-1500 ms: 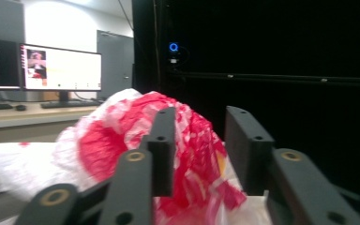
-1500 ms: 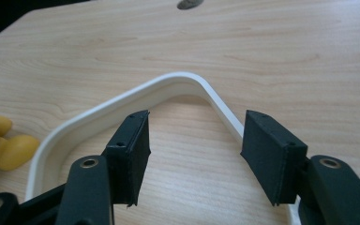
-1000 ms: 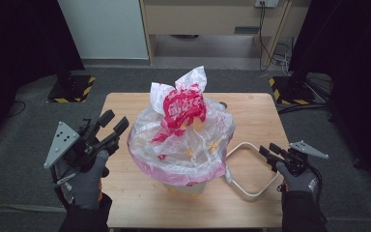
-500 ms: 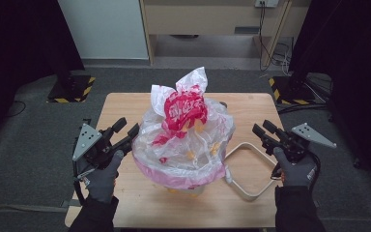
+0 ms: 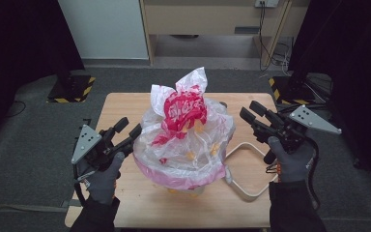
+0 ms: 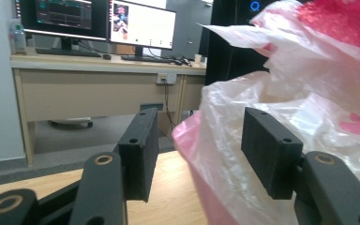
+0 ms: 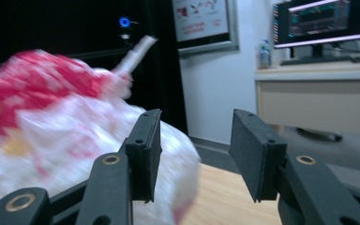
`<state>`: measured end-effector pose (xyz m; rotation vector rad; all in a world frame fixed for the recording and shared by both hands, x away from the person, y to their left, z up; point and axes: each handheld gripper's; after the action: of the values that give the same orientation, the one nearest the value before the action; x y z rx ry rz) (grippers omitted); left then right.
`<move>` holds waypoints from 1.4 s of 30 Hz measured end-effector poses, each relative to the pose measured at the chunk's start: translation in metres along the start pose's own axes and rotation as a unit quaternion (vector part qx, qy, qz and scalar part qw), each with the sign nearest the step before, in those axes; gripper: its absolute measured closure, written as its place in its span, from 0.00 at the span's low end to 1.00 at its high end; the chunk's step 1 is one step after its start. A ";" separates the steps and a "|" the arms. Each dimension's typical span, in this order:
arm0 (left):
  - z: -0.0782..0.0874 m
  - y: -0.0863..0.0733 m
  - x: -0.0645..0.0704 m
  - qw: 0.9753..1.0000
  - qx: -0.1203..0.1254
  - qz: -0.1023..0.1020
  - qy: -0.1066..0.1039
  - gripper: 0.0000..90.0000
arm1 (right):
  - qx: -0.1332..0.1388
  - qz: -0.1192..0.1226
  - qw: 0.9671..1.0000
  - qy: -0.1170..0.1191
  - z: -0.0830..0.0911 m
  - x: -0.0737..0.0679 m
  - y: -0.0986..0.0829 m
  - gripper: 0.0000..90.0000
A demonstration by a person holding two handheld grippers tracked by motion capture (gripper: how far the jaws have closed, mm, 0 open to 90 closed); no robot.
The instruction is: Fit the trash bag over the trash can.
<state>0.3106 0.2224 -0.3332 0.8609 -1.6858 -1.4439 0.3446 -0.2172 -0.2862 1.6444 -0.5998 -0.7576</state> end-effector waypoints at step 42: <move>-0.007 -0.015 -0.008 0.999 -0.033 0.004 0.014 0.47 | -0.124 0.081 0.977 0.152 -0.042 -0.052 -0.029 0.74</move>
<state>0.3209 0.2234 -0.3485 0.8327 -1.6096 -1.4675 0.3411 -0.1460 -0.3009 1.4241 -0.3967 -0.4311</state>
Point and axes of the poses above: each handheld gripper's, and its own axes: z roughly backward along the jaws, y roughly out of its top, x roughly to its right, and after that the axes turned 6 degrees about x, right-handed
